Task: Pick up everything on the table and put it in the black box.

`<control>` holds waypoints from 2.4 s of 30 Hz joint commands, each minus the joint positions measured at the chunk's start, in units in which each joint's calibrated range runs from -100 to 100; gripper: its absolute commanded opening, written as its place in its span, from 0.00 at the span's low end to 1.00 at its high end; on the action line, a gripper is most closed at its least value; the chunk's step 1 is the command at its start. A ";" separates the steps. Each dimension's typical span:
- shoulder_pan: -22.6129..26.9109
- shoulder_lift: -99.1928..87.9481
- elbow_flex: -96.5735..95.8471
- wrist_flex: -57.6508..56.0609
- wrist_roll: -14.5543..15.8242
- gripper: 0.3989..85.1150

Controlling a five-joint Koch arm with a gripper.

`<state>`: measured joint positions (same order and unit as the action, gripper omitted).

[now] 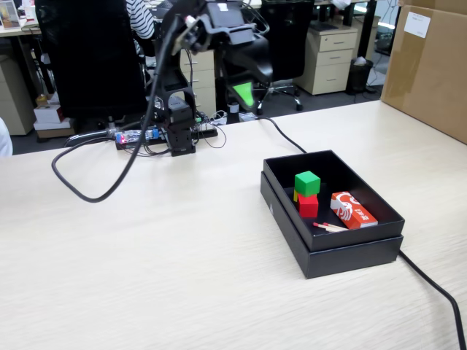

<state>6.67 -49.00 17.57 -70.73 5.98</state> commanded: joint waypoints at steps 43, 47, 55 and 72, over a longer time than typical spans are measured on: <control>-8.30 -51.00 -106.96 69.57 -7.67 0.60; -8.30 -51.00 -113.22 74.40 -8.60 0.59; -8.25 -51.00 -114.94 72.50 -8.55 0.59; -8.25 -50.89 -114.85 72.50 -8.50 0.59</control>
<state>-1.59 -99.87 -96.35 4.53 -2.03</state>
